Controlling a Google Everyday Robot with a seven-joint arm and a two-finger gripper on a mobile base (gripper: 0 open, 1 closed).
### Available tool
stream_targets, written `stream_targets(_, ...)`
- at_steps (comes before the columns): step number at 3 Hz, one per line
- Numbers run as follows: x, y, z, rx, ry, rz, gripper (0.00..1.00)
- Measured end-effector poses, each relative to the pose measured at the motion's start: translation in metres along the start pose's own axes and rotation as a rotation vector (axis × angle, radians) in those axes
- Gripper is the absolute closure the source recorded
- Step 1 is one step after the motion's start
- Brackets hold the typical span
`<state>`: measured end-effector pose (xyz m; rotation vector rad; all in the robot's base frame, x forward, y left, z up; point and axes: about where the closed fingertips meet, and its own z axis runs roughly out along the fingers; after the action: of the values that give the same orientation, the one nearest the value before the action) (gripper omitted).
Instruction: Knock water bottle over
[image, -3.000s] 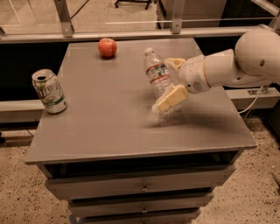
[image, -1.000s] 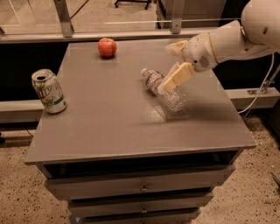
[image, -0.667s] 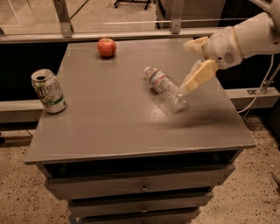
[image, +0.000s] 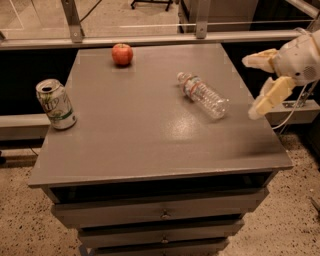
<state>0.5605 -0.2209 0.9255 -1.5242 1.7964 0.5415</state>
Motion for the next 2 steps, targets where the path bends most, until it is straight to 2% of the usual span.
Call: stream_targets(2,0.058,0.014,0.007,-0.039,0.03,0.021,0.0)
